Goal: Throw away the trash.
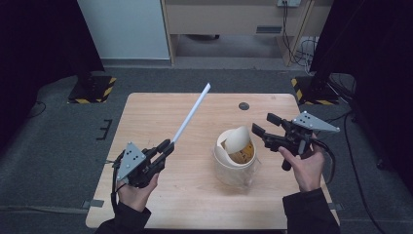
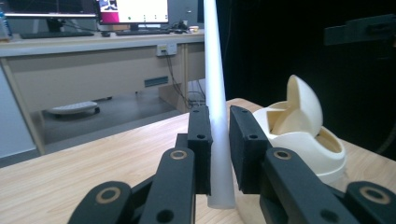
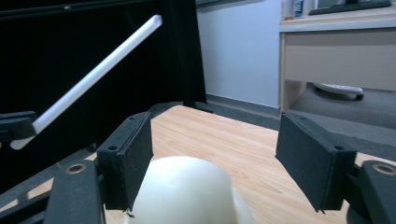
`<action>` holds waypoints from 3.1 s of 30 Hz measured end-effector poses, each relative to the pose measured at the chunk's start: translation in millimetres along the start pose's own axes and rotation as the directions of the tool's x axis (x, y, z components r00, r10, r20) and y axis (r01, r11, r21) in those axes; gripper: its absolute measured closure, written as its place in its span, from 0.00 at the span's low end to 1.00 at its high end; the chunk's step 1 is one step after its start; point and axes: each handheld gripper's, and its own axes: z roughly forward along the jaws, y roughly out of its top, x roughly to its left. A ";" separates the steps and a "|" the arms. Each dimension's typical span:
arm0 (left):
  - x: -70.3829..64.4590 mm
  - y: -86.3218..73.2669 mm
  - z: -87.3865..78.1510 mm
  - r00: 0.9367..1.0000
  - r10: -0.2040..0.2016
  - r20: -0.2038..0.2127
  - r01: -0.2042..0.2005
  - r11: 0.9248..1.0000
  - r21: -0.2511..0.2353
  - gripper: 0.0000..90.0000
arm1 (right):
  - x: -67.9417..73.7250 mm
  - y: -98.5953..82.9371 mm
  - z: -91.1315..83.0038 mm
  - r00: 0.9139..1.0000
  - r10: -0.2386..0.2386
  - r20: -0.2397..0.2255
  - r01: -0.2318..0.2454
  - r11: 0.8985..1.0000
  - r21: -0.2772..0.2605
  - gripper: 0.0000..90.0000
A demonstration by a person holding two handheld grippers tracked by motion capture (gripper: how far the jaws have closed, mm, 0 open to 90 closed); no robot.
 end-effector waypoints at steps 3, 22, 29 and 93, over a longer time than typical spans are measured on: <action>-5.2 -0.1 2.3 1.000 0.012 0.013 -0.012 1.000 0.000 0.88 | 7.6 2.8 5.4 1.000 -0.002 -0.027 0.002 1.000 -0.012 0.32; -31.8 -0.5 17.9 0.996 0.037 0.085 -0.036 0.999 -0.015 0.88 | 25.8 0.1 25.4 0.994 0.021 -0.111 -0.023 1.000 -0.018 0.37; -42.8 0.1 23.6 0.992 0.060 0.112 -0.057 0.998 -0.028 0.88 | 33.1 3.0 32.2 0.990 0.022 -0.139 -0.022 1.000 -0.004 0.39; 56.1 -95.8 3.7 0.986 -0.092 -0.142 0.142 0.906 0.399 0.35 | 68.3 7.2 27.5 0.942 0.092 -0.322 -0.105 0.994 -0.021 0.90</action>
